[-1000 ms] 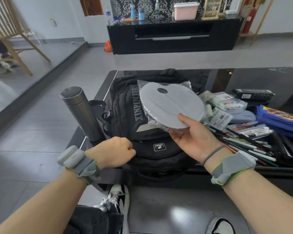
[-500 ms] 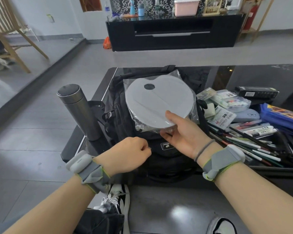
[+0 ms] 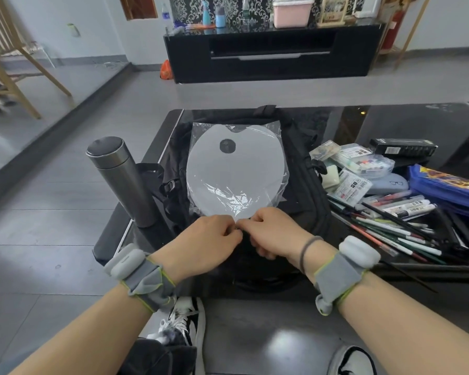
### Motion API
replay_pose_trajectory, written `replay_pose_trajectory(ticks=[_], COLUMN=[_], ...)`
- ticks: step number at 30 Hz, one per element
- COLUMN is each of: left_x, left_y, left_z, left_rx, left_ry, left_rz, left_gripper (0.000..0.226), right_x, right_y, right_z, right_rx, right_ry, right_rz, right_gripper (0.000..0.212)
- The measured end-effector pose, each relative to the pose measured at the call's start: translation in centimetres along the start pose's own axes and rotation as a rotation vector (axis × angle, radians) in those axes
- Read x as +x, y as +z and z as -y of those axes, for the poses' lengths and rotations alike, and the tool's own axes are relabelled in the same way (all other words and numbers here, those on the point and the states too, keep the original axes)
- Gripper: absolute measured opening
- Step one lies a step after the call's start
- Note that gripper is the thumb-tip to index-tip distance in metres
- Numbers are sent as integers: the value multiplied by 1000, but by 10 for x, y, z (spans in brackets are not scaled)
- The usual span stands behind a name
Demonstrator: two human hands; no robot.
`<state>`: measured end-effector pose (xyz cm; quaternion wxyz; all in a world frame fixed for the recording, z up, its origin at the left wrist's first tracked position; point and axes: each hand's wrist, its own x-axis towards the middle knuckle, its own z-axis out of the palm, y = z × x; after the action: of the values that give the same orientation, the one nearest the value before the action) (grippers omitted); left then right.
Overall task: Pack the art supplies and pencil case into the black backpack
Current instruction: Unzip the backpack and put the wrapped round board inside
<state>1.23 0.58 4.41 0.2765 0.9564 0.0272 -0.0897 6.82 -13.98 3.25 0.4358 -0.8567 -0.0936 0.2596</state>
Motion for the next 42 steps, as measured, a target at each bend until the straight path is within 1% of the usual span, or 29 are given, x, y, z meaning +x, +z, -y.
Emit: replay_pose_trajectory(ticks=[2, 6, 8, 12, 14, 16, 17, 19, 20, 21, 24, 25, 29, 32, 36, 39, 42], left_x=[-2, -2, -3, -3, -4, -5, -5, -6, -6, -6, -2, -1, 5, 7, 10, 12, 13], left_y=[0, -1, 2, 6, 5, 0, -4, -12, -13, -13, -13, -14, -12, -12, -15, -17, -24], left_z=[0, 2, 3, 6, 7, 8, 10, 16, 18, 20, 18, 16, 12, 14, 17, 19, 23], left_rx=[12, 51, 63, 120, 146, 141, 148, 174, 206, 253, 374, 386, 459, 472, 487, 445, 389], left_ry=[9, 30, 44, 81, 91, 96, 104, 150, 194, 244, 354, 372, 419, 418, 429, 431, 434], left_rz=[9, 45, 37, 42, 82, 127, 138, 134, 121, 87, -87, -106, -9, 36, 24, 47, 44], left_gripper=[24, 23, 23, 24, 25, 31, 35, 37, 32, 26, 16, 14, 11, 8, 4, 4, 5], right_x=[-4, -14, -17, -21, -22, -24, -24, -27, -28, -30, -32, -33, -36, -38, -37, -39, -42], right_y=[3, 7, 7, 15, 20, 24, 25, 25, 26, 25, 25, 25, 24, 24, 24, 22, 18], right_z=[2, 9, 10, 7, 5, 3, 1, -2, -4, -4, -5, -5, -7, -7, -4, -1, -1], right_rx=[30, 167, 227, 347, 364, 280, 153, -199, -334, -396, -435, -440, -522, -580, -589, -599, -631], right_ry=[4, 86, 118, 152, 181, 139, 73, -94, -160, -201, -249, -258, -288, -314, -333, -327, -326], right_rz=[-2, 113, 136, 90, 68, 36, 1, -102, -150, -174, -189, -201, -237, -265, -275, -273, -284], right_gripper=[30, 33, 29, 16, 16, 22, 25, 26, 24, 22, 20, 20, 17, 20, 19, 13, 14])
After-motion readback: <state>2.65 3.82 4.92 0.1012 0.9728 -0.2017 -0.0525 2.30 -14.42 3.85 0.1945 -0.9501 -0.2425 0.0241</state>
